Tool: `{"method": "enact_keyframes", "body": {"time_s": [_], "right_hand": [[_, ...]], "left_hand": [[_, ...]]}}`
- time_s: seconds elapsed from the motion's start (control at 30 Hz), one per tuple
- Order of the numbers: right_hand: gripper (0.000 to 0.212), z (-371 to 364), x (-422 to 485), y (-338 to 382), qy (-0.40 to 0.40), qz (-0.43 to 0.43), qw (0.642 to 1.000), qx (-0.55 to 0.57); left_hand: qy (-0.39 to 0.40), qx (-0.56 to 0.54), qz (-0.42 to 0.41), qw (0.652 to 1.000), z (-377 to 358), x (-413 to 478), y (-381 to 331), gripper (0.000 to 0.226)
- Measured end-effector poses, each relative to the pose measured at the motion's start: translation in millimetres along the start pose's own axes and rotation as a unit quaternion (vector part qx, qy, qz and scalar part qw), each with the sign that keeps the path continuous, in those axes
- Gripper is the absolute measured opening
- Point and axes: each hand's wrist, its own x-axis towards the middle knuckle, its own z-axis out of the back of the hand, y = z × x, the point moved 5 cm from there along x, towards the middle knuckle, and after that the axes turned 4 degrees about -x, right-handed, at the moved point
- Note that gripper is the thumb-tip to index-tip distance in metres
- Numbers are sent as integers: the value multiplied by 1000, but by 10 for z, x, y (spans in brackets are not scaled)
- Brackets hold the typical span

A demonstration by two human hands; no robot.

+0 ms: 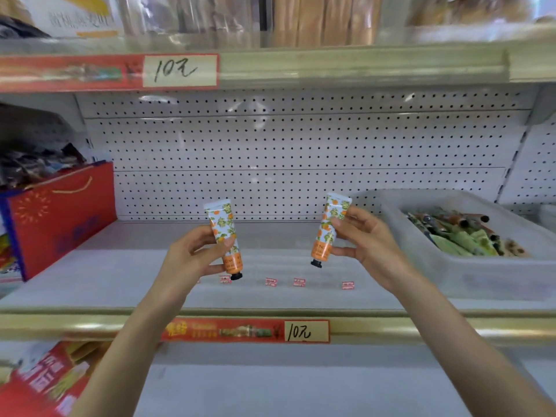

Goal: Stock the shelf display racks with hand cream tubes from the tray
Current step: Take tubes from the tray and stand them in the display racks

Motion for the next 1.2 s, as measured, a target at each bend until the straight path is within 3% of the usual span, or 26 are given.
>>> {"method": "enact_keyframes", "body": {"time_s": [0.3,0.63,1.2], "right_hand": [[7,366,481,-149,-83,7,996,22],[14,6,903,-476,-97,-28,994,36],[16,-905,1139,-698,-179,9,983,37]], "left_hand": [[0,3,17,1000,-177,371,184,17],[-75,-7,15,997,515,681,296,19],[27,-22,17,999,1231,1558,477,8]]}}
